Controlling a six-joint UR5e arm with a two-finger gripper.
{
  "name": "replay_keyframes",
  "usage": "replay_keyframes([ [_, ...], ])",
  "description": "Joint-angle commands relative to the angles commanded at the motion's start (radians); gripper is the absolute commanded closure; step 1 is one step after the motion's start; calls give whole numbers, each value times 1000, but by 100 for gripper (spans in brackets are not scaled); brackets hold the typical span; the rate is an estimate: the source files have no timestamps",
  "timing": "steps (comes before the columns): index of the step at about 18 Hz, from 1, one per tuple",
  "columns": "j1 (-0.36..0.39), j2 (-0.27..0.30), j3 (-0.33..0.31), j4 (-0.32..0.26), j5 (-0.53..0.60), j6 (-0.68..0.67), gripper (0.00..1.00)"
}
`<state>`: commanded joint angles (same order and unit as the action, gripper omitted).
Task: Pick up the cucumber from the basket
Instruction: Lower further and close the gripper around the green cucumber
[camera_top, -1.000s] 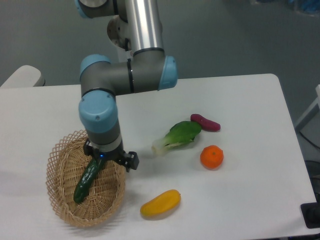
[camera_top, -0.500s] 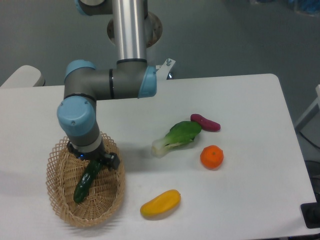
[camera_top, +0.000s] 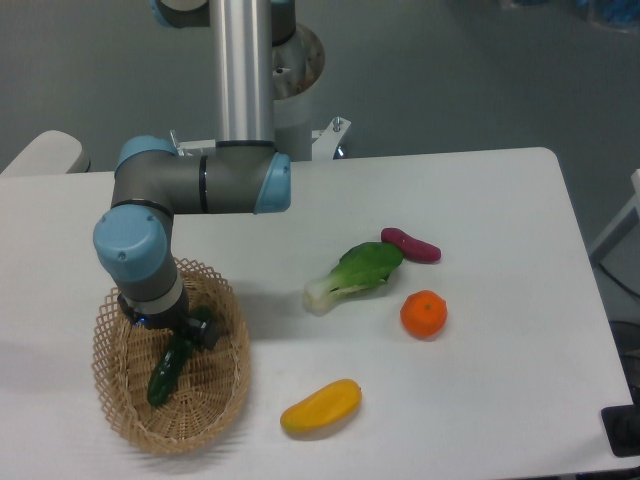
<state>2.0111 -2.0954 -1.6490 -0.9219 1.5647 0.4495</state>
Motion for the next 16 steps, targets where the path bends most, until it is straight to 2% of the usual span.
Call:
replay_keyframes([
  [4,-5,-12,0,2,0,0,0],
  [6,-6,-20,0,20,3,0,0],
  [7,-6,-21,3,23,5,0,4],
  [9,-6,-21,5,25,9,2,28],
  [10,-6,-20,5,26,9,3,44],
  [11,-6,-20,6,26,9,9,54],
  [13,-6,-20,8,26,9,25,70],
  [16,-6,-21,18,26,9,37,83],
])
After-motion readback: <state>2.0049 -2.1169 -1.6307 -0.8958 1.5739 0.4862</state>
